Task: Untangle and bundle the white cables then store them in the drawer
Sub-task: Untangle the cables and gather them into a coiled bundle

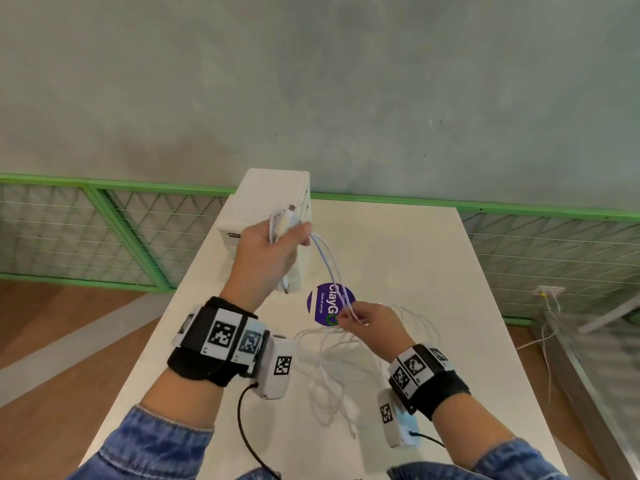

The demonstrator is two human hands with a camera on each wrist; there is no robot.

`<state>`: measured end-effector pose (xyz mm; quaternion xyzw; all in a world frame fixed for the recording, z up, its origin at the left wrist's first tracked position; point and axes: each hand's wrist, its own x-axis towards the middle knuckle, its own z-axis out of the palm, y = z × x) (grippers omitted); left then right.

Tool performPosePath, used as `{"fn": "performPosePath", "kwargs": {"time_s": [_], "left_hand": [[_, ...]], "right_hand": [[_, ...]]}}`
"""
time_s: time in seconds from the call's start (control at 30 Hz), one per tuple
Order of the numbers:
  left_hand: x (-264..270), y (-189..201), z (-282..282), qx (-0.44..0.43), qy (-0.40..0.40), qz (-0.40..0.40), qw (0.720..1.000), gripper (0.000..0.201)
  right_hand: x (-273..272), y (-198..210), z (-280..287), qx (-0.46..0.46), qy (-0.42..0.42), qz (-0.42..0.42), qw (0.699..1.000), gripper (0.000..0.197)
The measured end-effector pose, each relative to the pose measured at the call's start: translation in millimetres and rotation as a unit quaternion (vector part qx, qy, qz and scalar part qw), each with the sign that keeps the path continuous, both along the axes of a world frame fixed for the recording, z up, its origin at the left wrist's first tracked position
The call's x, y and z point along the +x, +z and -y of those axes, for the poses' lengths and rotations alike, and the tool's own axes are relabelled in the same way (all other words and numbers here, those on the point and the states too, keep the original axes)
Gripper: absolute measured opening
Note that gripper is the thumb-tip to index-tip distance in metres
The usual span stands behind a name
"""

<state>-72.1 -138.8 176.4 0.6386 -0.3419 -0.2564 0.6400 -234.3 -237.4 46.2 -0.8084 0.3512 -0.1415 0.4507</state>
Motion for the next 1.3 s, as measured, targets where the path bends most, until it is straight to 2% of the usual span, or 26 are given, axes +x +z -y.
{"fn": "performPosePath", "kwargs": {"time_s": [0.13, 0.2, 0.23, 0.3, 0.33, 0.4, 0.47, 0.5, 0.6, 0.67, 0.73, 0.8, 0.87, 0.97, 1.0, 1.07, 1.13, 1.23, 1.3], "left_hand": [[2.8, -0.9, -3.8, 0.021, 0.011, 0.06, 0.998, 0.026], [-2.2, -6.5, -4.1, 0.037, 0.004, 0.063, 0.997, 0.026], [-4.6, -8.0, -2.9, 0.043, -0.005, 0.057, 0.997, 0.026], [-9.8, -8.4, 1.2, 0.05, -0.038, 0.053, 0.997, 0.028], [-12.5, -6.8, 3.2, 0.058, -0.054, 0.063, 0.995, 0.029], [-16.6, -2.4, 6.8, 0.069, -0.075, 0.095, 0.99, 0.029], [-14.6, 0.5, 8.4, 0.072, -0.065, 0.11, 0.989, 0.029], [-10.4, 0.9, 8.7, 0.075, -0.053, 0.113, 0.989, 0.028], [3.6, 0.6, 5.8, 0.137, -0.053, 0.151, 0.978, 0.028], [7.9, -4.9, 2.2, 0.212, -0.112, 0.176, 0.955, 0.032], [6.0, -16.8, -2.7, 0.286, -0.208, 0.178, 0.918, 0.039], [-0.9, -31.6, -8.7, 0.325, -0.298, 0.145, 0.886, 0.043], [-10.5, -39.4, -14.4, 0.321, -0.363, 0.085, 0.871, 0.045], [-17.4, -33.5, -16.8, 0.235, -0.406, -0.051, 0.882, 0.049], [-17.0, -28.9, -15.8, 0.189, -0.419, -0.109, 0.881, 0.049], [-14.8, -19.8, -12.1, 0.087, -0.447, -0.22, 0.863, 0.048], [-14.1, -11.3, -6.5, 0.01, -0.431, -0.275, 0.859, 0.048], [-15.1, 2.3, -0.9, -0.058, -0.346, -0.308, 0.884, 0.054], [-12.5, 8.8, 1.9, -0.122, -0.302, -0.354, 0.877, 0.059]], "right_hand": [[-20.1, -16.7, 19.7, -0.102, -0.075, -0.092, 0.988, 0.014], [-26.1, -12.9, 28.2, -0.126, -0.093, -0.114, 0.981, 0.016], [-26.7, -6.0, 28.0, -0.107, -0.092, -0.095, 0.985, 0.029], [-23.5, 13.5, 22.4, -0.027, -0.056, 0.011, 0.998, 0.055], [-19.3, 26.4, 16.5, 0.01, -0.028, 0.063, 0.998, 0.06], [-10.2, 45.1, 7.2, 0.062, 0.018, 0.138, 0.988, 0.051], [-5.1, 58.9, 2.2, 0.092, 0.032, 0.175, 0.98, 0.019], [-5.5, 62.0, 3.3, 0.088, 0.025, 0.181, 0.979, 0.012], [-11.6, 66.7, 9.1, 0.079, -0.007, 0.179, 0.981, 0.023], [-13.1, 68.6, 11.5, 0.114, -0.032, 0.203, 0.972, 0.022], [-12.1, 68.3, 15.9, 0.088, -0.075, 0.199, 0.973, 0.021], [-11.0, 67.2, 21.8, 0.013, -0.1, 0.178, 0.979, 0.02], [-9.3, 66.5, 25.1, -0.037, -0.09, 0.164, 0.982, 0.019], [-7.4, 57.1, 25.3, -0.062, -0.062, 0.146, 0.985, 0.027], [-6.1, 51.8, 23.6, -0.073, -0.051, 0.139, 0.986, 0.024], [-3.0, 40.9, 17.6, -0.095, -0.018, 0.119, 0.988, 0.017], [1.2, 30.9, 10.8, -0.115, 0.012, 0.095, 0.989, 0.034], [4.4, 20.4, 4.9, -0.113, 0.02, 0.077, 0.99, 0.032], [3.1, 10.8, 6.9, -0.137, 0.019, 0.041, 0.99, 0.035]]}}
